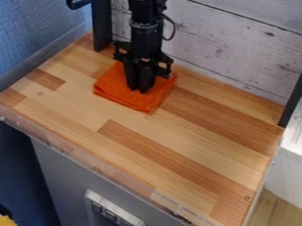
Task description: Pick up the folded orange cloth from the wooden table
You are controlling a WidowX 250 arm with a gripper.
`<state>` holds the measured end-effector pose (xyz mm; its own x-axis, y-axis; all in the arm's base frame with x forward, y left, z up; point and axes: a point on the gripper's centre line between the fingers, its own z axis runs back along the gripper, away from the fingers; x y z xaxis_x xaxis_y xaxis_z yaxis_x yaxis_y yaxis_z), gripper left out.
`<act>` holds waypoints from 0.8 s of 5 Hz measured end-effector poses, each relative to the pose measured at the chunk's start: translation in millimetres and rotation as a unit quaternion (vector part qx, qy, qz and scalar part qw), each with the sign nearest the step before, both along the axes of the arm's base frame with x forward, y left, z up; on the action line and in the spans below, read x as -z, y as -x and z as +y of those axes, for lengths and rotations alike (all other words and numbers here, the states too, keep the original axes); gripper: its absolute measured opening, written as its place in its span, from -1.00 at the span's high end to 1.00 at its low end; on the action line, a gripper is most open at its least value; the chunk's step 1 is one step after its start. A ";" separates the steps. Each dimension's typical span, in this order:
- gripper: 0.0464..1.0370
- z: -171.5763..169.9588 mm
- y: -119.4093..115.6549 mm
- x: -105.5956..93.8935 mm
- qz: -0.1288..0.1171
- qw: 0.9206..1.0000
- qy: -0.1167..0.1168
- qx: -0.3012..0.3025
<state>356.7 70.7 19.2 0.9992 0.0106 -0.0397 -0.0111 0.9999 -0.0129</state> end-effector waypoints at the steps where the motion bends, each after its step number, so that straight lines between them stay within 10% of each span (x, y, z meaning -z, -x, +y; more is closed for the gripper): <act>1: -0.50 -1.8 9.6 -26.4 -0.006 1.000 -0.003 0.008; 2: -0.92 -8.3 21.7 -45.5 -0.007 1.000 -0.004 0.014; 4: -0.93 -13.4 42.4 -79.9 -0.026 0.999 -0.008 0.020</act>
<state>314.3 57.2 99.0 0.9995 -0.0297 0.0117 0.0297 0.9996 0.0039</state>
